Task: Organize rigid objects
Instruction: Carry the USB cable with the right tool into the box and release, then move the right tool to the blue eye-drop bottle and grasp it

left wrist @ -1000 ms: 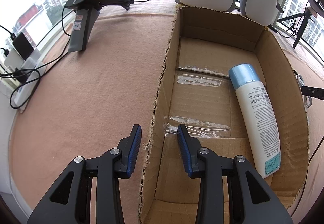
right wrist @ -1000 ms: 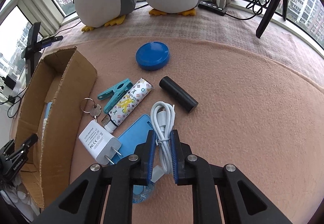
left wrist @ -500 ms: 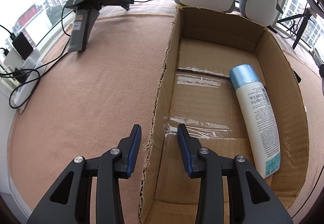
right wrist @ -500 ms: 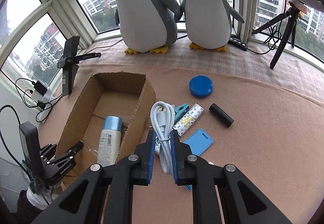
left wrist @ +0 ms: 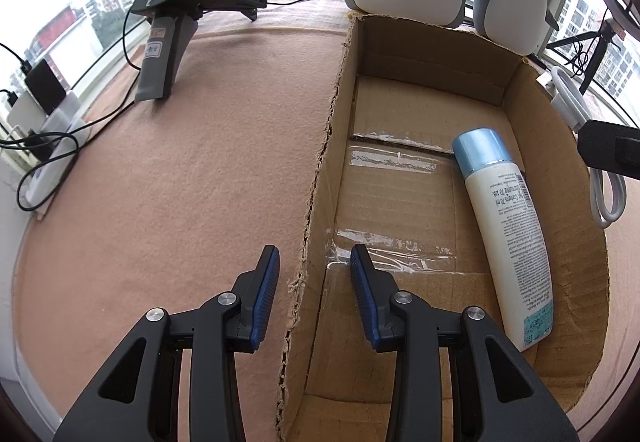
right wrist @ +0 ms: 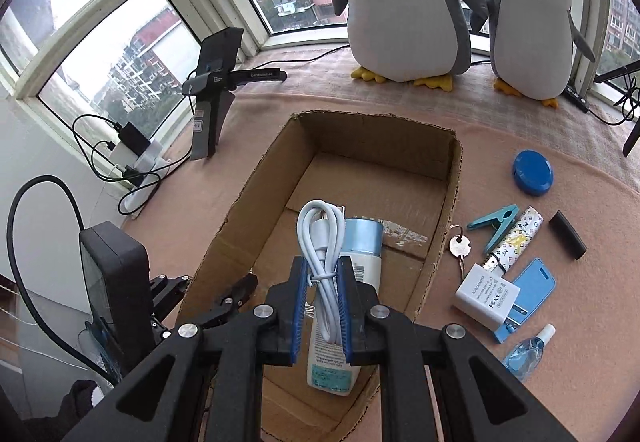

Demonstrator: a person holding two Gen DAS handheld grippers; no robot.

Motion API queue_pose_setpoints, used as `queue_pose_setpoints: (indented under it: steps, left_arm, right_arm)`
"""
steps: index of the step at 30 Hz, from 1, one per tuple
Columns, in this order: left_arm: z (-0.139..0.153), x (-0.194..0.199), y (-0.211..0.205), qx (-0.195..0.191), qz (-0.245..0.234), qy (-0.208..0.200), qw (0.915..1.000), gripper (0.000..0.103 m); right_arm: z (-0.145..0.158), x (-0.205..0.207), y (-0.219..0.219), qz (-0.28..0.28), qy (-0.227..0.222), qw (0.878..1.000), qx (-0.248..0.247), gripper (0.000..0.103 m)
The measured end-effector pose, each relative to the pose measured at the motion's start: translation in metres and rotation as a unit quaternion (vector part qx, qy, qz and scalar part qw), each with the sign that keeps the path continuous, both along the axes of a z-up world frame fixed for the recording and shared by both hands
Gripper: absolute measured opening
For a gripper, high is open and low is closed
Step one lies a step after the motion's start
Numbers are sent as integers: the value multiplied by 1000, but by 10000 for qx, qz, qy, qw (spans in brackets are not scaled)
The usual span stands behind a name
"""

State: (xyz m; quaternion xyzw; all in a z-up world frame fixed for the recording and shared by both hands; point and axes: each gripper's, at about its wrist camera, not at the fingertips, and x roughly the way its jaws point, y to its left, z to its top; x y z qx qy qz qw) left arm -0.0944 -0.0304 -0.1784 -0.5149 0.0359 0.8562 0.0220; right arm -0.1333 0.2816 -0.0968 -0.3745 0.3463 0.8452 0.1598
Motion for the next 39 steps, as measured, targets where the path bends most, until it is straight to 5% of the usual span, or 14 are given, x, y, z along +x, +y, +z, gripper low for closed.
queue_pose_setpoints:
  steps: [7,10,11,24,39]
  left_arm:
    - [0,0,0,14,3,6,10000,36]
    - [-1,0,0,8,4,6,10000,36]
    - [-1,1,0,9,2,9,10000,36]
    - [0,1,-1,-2,-7,14,10000,35]
    - [0,1,-1,-4,-11,19,10000,35]
  right_arm:
    - [-5,-12,-11,115,-15,9999,-47,18]
    - [-2,-11,-11,95,6,10000,0,47]
    - [-1,-10,-12,76,8,10000,50,50]
    - [-1,18,5,-288,-139,9993,177,50]
    - [-34,109,51,-1491,-720,9862,-60,50]
